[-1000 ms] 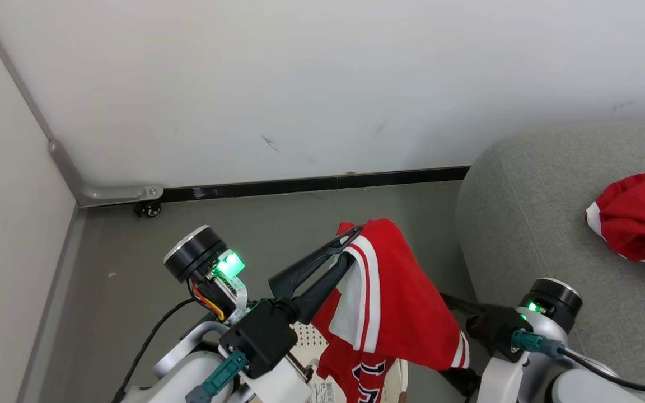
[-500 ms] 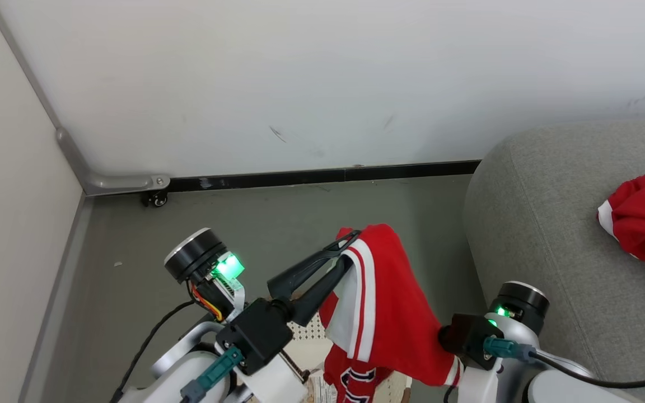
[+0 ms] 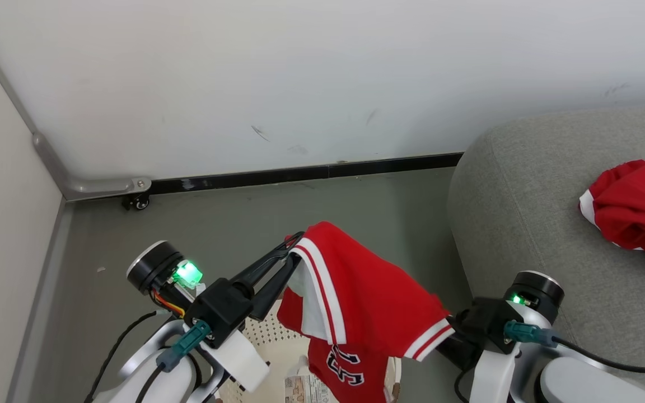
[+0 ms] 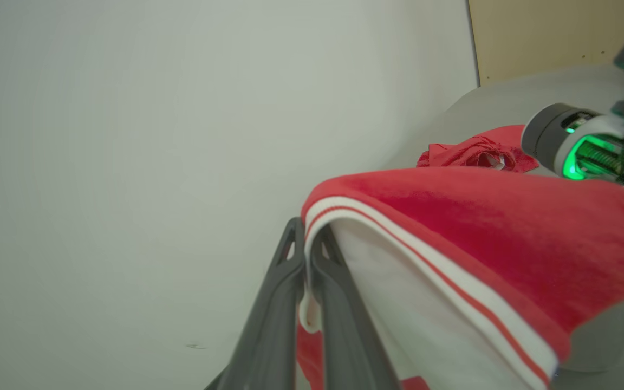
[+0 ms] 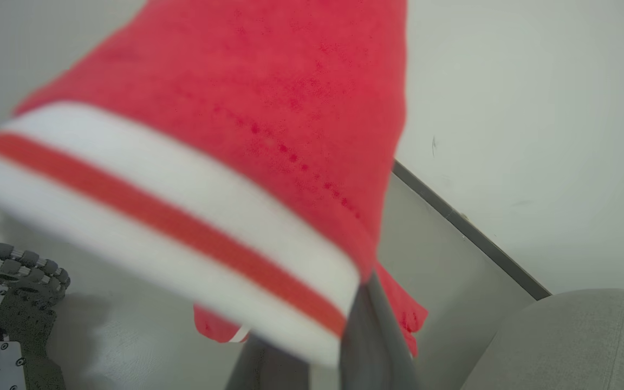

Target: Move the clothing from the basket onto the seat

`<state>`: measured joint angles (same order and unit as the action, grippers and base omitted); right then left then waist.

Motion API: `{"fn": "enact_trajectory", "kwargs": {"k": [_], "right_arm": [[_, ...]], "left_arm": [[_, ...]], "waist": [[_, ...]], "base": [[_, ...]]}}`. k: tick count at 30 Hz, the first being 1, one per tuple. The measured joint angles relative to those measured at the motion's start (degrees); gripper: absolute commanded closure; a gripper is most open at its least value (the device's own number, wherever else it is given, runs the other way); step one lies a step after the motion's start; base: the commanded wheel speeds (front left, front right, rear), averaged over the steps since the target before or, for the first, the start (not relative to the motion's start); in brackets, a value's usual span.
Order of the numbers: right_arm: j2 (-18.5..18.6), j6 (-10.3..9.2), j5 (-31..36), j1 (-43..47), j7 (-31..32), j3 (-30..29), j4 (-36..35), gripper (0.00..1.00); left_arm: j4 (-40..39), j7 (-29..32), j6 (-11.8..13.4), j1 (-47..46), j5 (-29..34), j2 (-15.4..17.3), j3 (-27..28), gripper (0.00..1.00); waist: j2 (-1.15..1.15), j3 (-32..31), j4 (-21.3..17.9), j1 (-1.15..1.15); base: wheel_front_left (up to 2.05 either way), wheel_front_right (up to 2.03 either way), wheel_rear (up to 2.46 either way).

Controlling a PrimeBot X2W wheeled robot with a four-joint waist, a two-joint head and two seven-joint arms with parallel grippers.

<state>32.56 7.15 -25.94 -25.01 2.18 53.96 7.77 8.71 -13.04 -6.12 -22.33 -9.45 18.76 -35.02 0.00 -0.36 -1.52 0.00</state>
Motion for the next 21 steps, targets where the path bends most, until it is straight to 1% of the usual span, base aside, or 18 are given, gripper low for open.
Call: {"fn": "enact_trajectory", "kwargs": {"k": [10,18,21], "right_arm": [[0.2,0.00,-1.6,0.0,-2.2,-2.4,0.0,1.00],[-0.5,0.00,-4.8,0.0,-4.3,-7.3,-0.1,1.00],[-1.1,0.00,-5.7,0.1,-5.1,-9.4,0.0,1.00]], "left_arm": [[4.8,0.7,0.0,1.8,-1.7,0.4,1.0,1.00],[8.0,0.9,0.1,3.5,-3.2,0.2,1.2,1.00],[8.3,0.9,0.1,3.6,-4.2,-0.8,1.3,1.00]], "waist": [[0.00,0.3,-1.6,0.00],[0.00,0.5,-2.2,0.00],[0.00,0.6,-2.3,0.00]], "base": [[0.00,0.00,0.00],[0.00,0.00,0.00],[0.00,0.00,0.00]]}}
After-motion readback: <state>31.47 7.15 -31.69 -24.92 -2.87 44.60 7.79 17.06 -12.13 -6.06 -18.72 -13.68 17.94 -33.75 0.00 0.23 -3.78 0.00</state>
